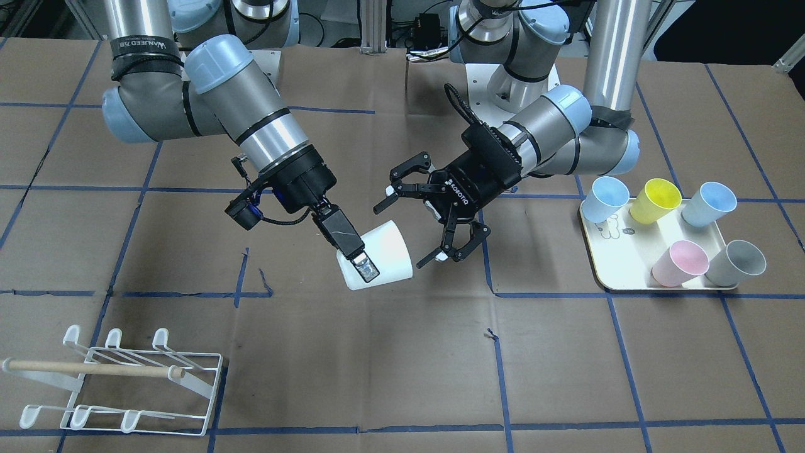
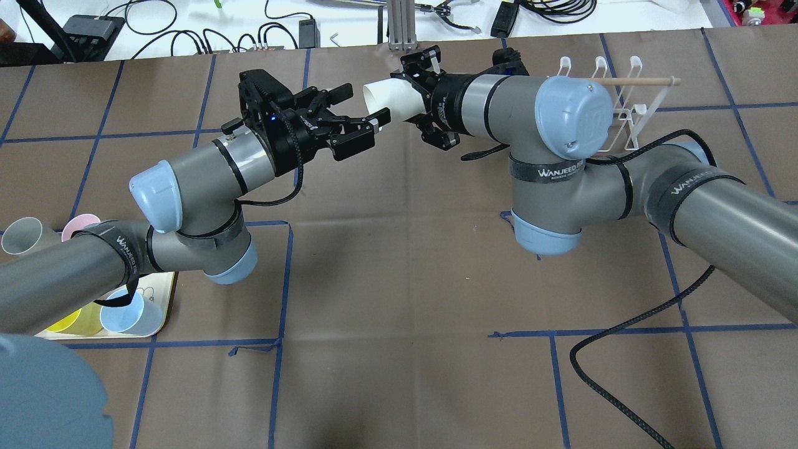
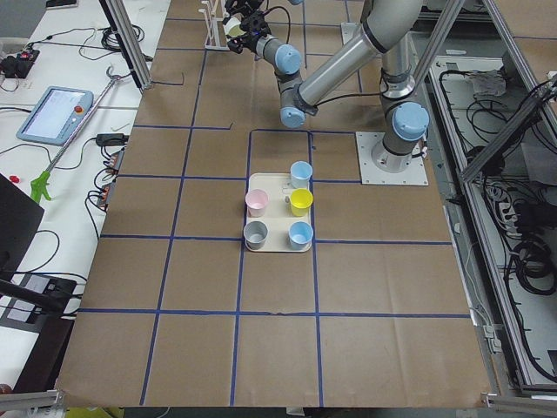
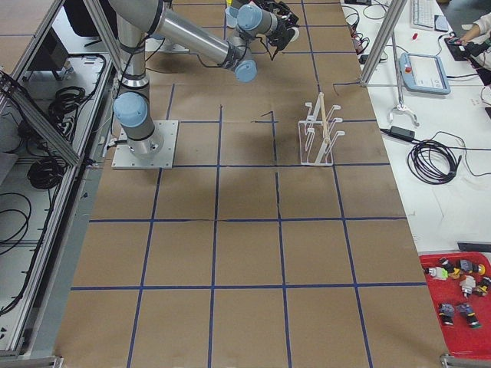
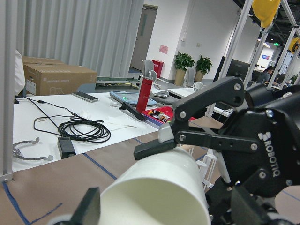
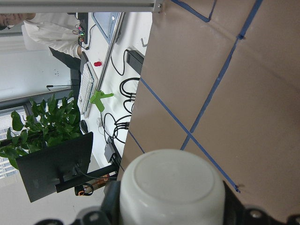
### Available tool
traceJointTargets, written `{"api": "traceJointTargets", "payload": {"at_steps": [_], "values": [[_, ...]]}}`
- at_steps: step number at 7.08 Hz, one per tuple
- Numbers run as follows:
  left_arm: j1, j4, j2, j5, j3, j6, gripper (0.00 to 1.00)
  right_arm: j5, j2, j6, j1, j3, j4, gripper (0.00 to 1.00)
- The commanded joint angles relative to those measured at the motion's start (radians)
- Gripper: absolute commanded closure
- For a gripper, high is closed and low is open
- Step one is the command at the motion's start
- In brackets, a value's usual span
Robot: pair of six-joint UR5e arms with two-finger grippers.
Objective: Transfer IKEA cup to right arm and place on rack
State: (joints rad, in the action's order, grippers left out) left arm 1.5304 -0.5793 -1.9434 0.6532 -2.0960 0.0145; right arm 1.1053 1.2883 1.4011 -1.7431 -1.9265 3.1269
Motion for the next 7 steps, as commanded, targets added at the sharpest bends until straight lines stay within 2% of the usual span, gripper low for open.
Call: {"api": "traceJointTargets", "payload": {"at_steps": [1,2,3,4,5,6,7], "values": [[-0.090,-0.005,0.006,-0.004,-0.009,0.002,0.01,0.013,-0.030,-0.266,0.037,0.029,0.010,0.75],[-0.113,-0.004,0.003,0.003,-0.007,0.002,0.01,0.056,-0.032,-0.432,0.068,0.053,0.013,0.81],[-0.118,0.012,-0.008,0.014,0.007,0.002,0.01,0.164,-0.032,-0.594,0.095,0.084,0.015,0.87],[-0.118,0.034,-0.014,0.099,0.008,0.008,0.01,0.242,-0.032,-0.796,0.115,0.105,0.021,0.87],[-0.116,0.133,-0.003,0.228,0.014,0.013,0.01,0.318,-0.043,-1.029,0.134,0.122,0.041,0.87],[-0.105,0.235,0.009,0.379,0.048,0.013,0.01,0.352,-0.073,-1.168,0.154,0.154,0.089,0.87],[-0.093,0.395,0.023,0.496,0.103,0.013,0.01,0.370,-0.140,-1.303,0.172,0.209,0.166,0.87]]}}
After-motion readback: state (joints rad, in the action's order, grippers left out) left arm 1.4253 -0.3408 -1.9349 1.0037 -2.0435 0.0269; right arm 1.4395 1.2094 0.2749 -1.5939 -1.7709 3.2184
